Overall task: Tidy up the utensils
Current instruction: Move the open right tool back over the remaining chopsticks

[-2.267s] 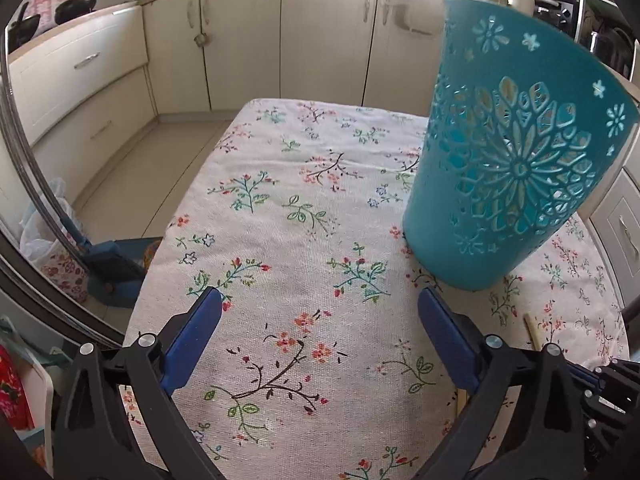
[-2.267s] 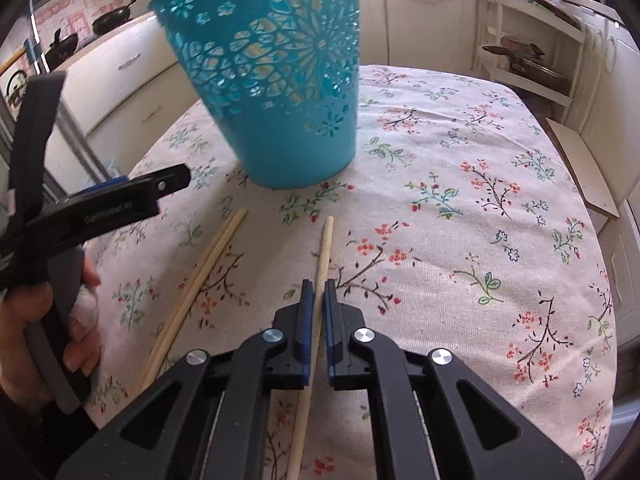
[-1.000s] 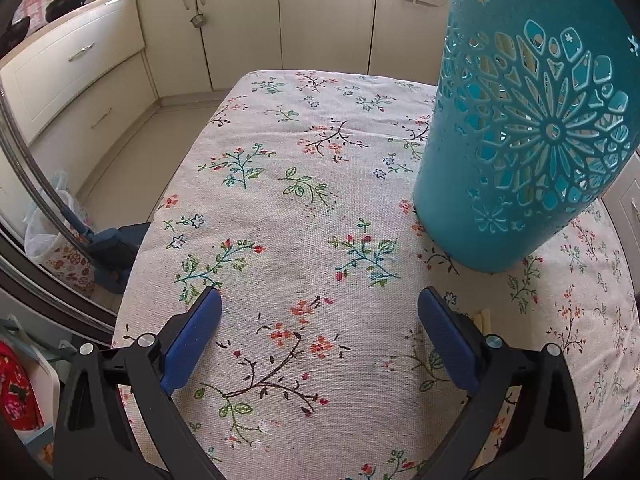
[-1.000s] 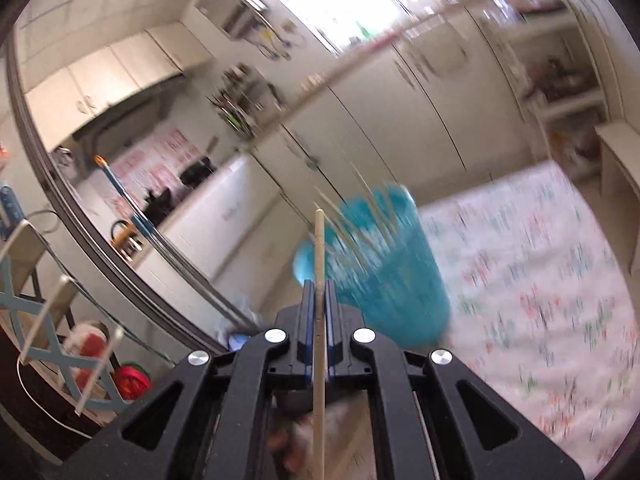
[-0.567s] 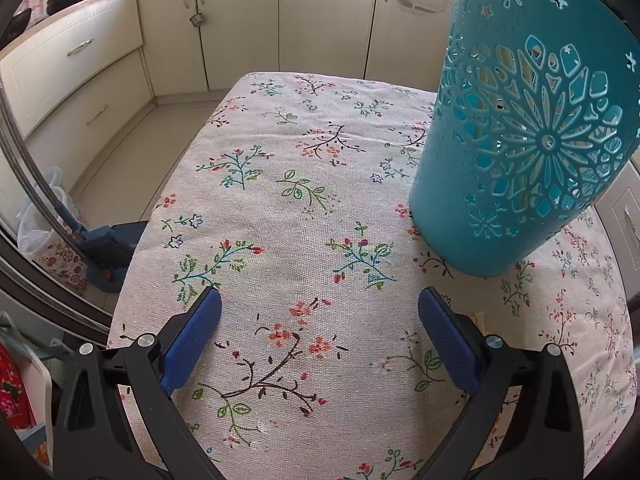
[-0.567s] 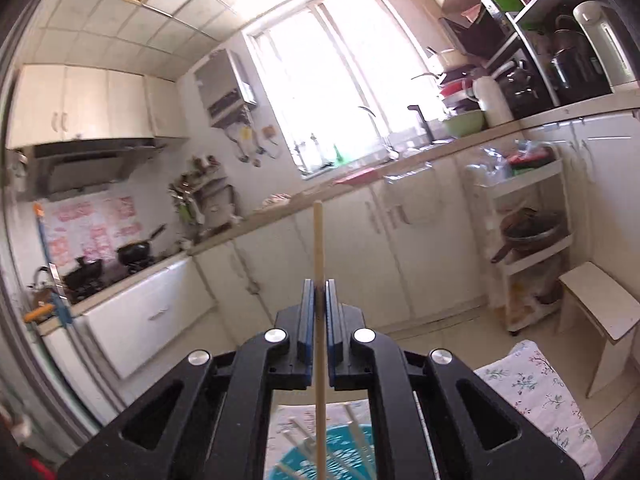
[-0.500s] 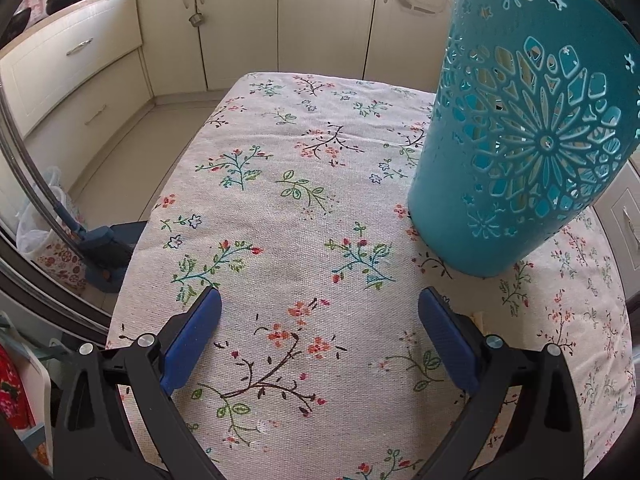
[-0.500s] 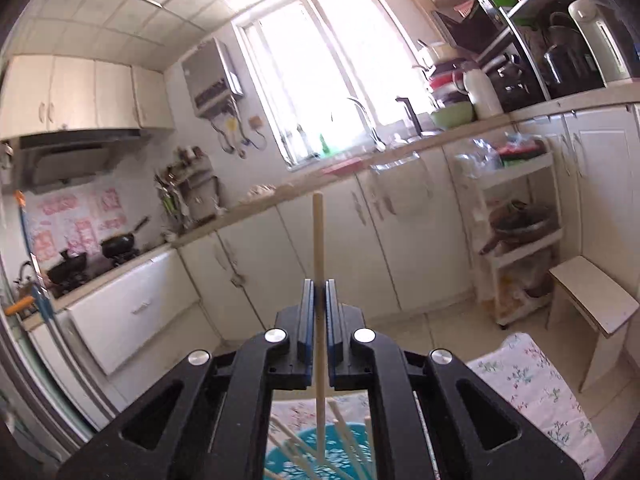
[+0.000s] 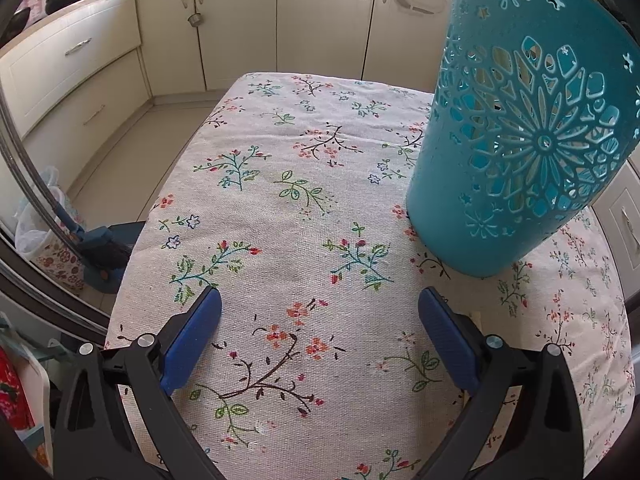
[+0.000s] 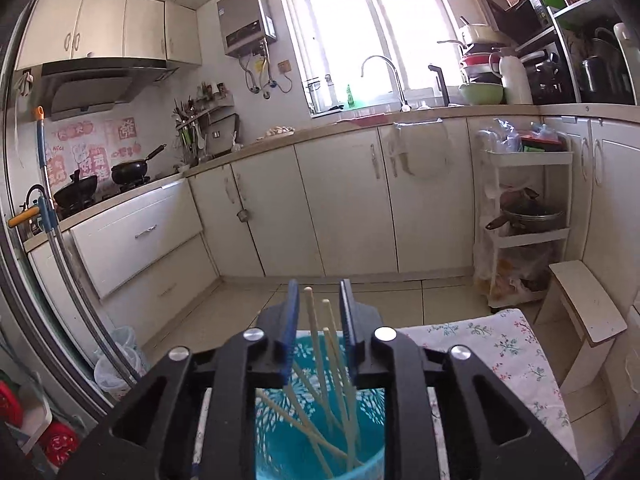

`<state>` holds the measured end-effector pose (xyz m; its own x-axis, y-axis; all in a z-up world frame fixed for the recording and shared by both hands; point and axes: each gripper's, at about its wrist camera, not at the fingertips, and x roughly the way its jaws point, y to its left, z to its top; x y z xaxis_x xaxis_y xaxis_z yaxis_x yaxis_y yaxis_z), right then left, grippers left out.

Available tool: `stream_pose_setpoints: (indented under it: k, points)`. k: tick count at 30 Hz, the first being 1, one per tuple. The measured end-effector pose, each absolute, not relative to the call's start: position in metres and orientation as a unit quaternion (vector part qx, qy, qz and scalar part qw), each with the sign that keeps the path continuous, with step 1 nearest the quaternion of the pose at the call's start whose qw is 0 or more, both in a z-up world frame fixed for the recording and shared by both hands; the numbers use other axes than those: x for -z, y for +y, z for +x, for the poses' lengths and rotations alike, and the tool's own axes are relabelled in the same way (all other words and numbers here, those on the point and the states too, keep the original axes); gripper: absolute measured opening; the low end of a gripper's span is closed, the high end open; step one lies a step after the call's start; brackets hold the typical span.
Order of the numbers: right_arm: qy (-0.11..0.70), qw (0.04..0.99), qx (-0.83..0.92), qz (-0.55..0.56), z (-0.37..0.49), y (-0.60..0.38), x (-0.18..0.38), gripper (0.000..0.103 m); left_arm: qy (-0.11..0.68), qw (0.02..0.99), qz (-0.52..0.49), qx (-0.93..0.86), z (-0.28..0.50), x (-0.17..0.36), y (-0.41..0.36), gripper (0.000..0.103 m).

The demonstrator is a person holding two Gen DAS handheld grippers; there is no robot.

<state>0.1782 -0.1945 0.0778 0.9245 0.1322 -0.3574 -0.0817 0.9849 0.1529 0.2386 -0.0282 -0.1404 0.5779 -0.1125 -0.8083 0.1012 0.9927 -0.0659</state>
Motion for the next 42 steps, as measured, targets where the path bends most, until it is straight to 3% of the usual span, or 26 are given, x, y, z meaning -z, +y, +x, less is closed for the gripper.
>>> stream_pose_setpoints:
  k: [6,14,33,39,42]
  points:
    - [0.213,0.971,-0.053,0.094,0.114,-0.211,-0.064,0.029,0.453,0.89,-0.018,0.058,0.238,0.14,-0.024,0.095]
    - [0.415,0.901,-0.077,0.104,0.078,-0.184,0.054,0.025,0.443,0.893,-0.061,0.042,0.236,0.138,-0.008,0.095]
    - [0.455,0.888,-0.046,0.046,0.104,-0.145,0.089,0.022,0.444,0.893,-0.062,0.045,0.236,0.138,-0.009,0.095]
    - [0.459,0.887,-0.051,-0.002,0.104,-0.144,0.09,0.01,0.444,0.893,-0.062,0.046,0.237,0.139,-0.008,0.095]
    - [0.468,0.881,-0.06,-0.032,0.102,-0.15,0.088,0.01,0.444,0.893,-0.063,0.046,0.237,0.139,-0.009,0.095]
